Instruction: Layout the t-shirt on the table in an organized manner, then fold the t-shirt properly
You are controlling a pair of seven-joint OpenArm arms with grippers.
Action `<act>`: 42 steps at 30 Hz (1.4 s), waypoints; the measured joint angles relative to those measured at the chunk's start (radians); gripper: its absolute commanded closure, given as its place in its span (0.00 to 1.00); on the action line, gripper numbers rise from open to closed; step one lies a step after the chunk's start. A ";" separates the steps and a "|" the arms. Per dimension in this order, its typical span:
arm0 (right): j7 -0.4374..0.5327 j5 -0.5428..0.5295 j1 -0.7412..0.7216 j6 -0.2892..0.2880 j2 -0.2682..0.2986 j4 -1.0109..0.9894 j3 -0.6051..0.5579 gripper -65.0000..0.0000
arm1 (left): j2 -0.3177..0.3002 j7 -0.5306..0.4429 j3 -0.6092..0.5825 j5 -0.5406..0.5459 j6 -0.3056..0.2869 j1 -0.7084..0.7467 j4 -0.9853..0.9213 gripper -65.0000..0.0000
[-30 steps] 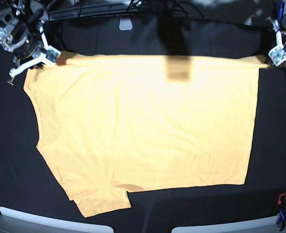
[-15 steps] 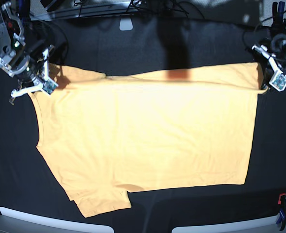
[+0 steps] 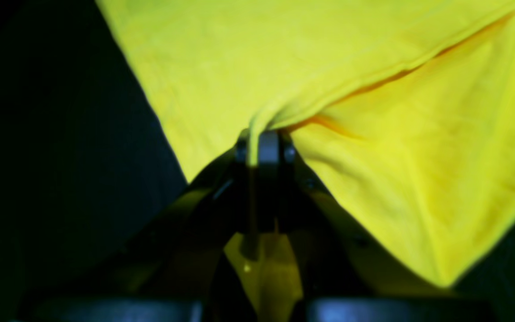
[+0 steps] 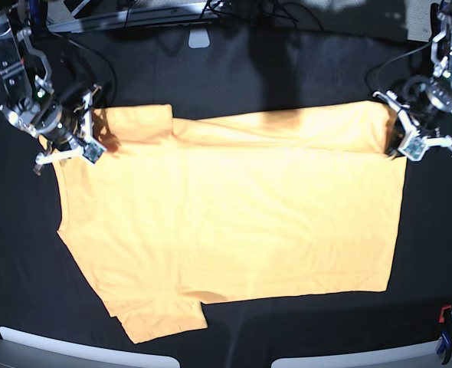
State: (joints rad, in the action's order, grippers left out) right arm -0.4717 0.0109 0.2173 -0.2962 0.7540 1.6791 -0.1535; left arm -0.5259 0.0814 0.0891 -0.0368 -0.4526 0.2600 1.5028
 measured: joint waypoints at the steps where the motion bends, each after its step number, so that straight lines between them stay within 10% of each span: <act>1: 0.000 0.000 -0.019 0.001 0.000 -0.017 -0.006 1.00 | -0.001 -0.002 -0.003 -0.001 0.003 -0.016 -0.013 1.00; 25: 0.010 -0.042 -0.323 -0.037 -0.001 -0.253 -0.214 0.90 | -0.001 0.001 -0.003 0.003 0.006 -0.151 -0.118 1.00; 29: -0.018 -0.039 -0.362 -0.034 0.000 -0.253 -0.213 0.60 | -0.011 0.024 -0.003 0.003 0.007 -0.150 -0.118 0.57; 37: -0.112 -0.041 -0.370 0.017 0.042 -0.208 -0.213 0.60 | -0.107 0.237 -0.002 -0.016 0.009 -0.140 0.008 0.55; 42: -0.126 -0.045 -0.277 0.020 0.118 -0.073 -0.212 0.60 | -0.147 0.271 0.002 -0.026 -0.106 -0.036 0.180 0.55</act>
State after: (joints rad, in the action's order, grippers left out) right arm -0.5972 -0.0341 -0.0601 -0.2760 0.8722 1.6058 -0.3653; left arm -0.6731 0.3527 0.0906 -0.0624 -0.5591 0.2241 1.6833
